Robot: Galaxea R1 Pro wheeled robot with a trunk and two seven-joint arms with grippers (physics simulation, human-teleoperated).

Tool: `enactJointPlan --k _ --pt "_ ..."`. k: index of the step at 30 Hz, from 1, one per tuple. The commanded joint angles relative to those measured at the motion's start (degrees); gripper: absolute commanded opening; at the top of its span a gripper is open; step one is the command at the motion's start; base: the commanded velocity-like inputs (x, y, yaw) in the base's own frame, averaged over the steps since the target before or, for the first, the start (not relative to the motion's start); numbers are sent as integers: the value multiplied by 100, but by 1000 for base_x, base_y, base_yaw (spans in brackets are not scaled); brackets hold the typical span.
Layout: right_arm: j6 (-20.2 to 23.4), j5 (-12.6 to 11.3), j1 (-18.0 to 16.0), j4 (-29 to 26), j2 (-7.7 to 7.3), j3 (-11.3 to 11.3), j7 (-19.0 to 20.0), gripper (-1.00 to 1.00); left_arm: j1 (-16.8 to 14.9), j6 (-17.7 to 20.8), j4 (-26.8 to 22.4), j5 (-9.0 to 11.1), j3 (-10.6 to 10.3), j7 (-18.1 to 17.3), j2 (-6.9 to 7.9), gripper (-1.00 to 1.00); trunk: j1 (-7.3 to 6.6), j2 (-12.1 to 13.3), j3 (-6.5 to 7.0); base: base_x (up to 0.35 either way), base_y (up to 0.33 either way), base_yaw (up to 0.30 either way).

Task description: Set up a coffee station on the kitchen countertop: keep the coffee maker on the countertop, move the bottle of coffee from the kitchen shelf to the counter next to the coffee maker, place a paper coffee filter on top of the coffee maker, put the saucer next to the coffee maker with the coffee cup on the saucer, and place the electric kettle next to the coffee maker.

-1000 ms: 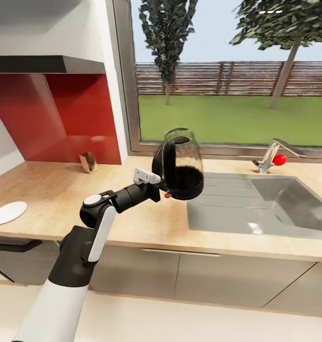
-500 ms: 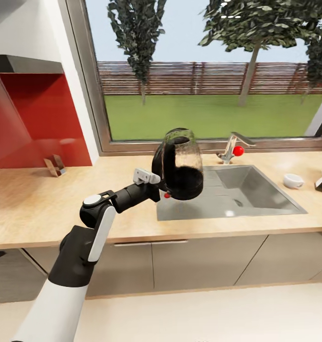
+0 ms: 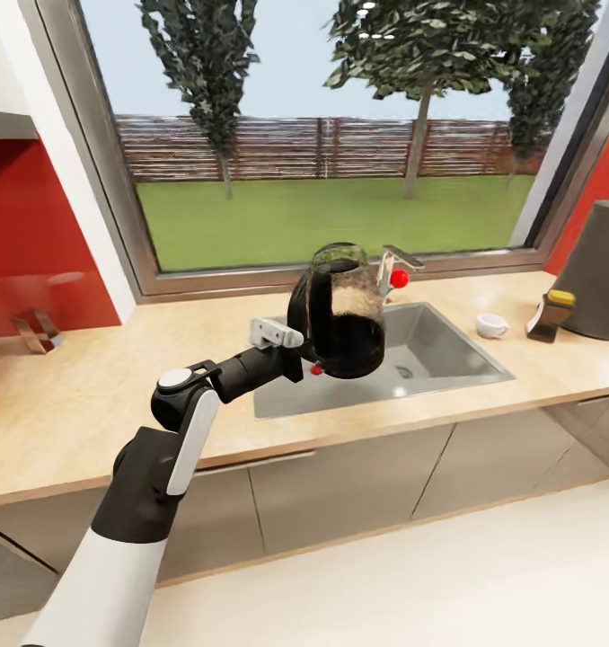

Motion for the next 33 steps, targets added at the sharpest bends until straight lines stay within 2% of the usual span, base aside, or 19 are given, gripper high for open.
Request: enactJointPlan --k 1,8,11,17,24,33 --pt "33 -39 -1 -19 -5 48 -35 100 -3 46 -5 69 3 -3 -2 -100 0 -4 -6 0 0 -297" --pt "33 -41 0 -19 -5 48 -35 100 -7 46 25 66 -3 -1 3 -100 0 -4 -6 0 0 -297" --pt "36 -40 0 -19 -5 48 -35 100 -5 46 31 63 -80 0 7 -100 0 -4 -6 0 -14 -297" --pt "37 -44 -1 -19 -5 48 -35 100 -6 46 36 60 -108 5 14 -100 0 -4 -6 0 -188 -297" --pt "32 -32 -1 -21 -5 60 -27 100 -3 46 36 60 -111 6 79 -100 0 -4 -6 0 -296 -60" --pt "34 -44 -1 -28 -3 38 -34 100 -6 46 43 60 -137 6 85 -100 0 -4 -6 82 -289 -8"
